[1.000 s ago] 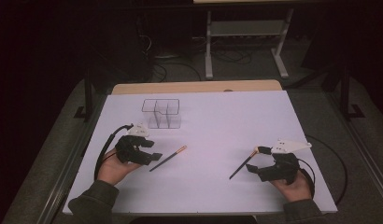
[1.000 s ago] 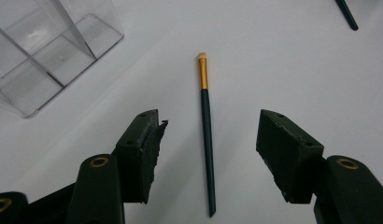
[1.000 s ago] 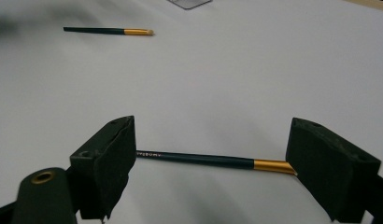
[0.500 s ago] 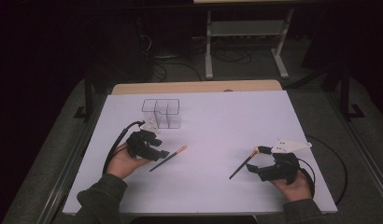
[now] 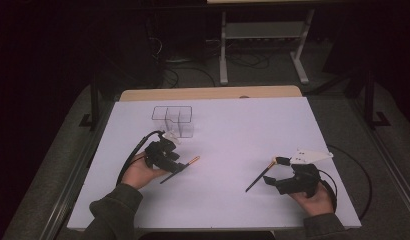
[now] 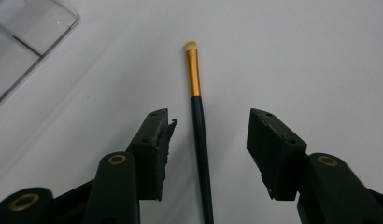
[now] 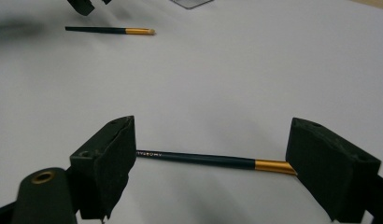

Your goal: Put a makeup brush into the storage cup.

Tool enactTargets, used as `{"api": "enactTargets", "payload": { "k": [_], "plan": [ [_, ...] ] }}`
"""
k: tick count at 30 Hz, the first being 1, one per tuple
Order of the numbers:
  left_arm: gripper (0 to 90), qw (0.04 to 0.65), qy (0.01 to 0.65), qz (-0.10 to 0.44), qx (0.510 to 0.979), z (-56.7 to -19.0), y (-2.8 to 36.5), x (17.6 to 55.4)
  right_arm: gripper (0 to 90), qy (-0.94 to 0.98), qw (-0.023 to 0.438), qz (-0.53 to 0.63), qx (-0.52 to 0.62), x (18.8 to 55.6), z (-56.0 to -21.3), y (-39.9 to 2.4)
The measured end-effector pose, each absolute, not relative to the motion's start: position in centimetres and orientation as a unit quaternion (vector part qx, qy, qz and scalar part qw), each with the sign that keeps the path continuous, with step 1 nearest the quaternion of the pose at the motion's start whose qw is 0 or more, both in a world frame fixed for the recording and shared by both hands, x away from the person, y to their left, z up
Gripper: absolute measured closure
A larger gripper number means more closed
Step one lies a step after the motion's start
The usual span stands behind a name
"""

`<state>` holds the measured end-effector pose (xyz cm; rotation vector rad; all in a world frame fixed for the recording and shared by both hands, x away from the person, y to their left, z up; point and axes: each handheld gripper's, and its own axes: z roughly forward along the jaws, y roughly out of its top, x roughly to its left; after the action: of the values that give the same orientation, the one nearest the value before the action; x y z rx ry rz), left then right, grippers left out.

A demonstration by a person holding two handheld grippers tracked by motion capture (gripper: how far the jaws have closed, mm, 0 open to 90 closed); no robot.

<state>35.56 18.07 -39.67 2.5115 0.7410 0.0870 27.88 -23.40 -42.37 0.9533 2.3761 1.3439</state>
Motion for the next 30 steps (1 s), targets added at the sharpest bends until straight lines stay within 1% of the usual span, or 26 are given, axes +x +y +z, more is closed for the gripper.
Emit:
{"api": "enactTargets", "payload": {
  "k": [10,19,30],
  "plan": [
    [53.4,0.25,0.283,0.021,0.926,-40.2,17.6,36.1,15.2,0.815,0.125,0.463,0.326,27.9,-42.4,-23.4],
    [57.7,0.224,0.285,0.005,0.932,-41.0,17.0,36.6,15.2,0.817,0.121,0.459,0.326,27.9,-42.4,-23.3],
    [64.6,0.215,0.294,0.009,0.931,-41.3,16.9,36.8,15.3,0.817,0.121,0.461,0.324,27.9,-42.4,-23.3]
  ]
}}
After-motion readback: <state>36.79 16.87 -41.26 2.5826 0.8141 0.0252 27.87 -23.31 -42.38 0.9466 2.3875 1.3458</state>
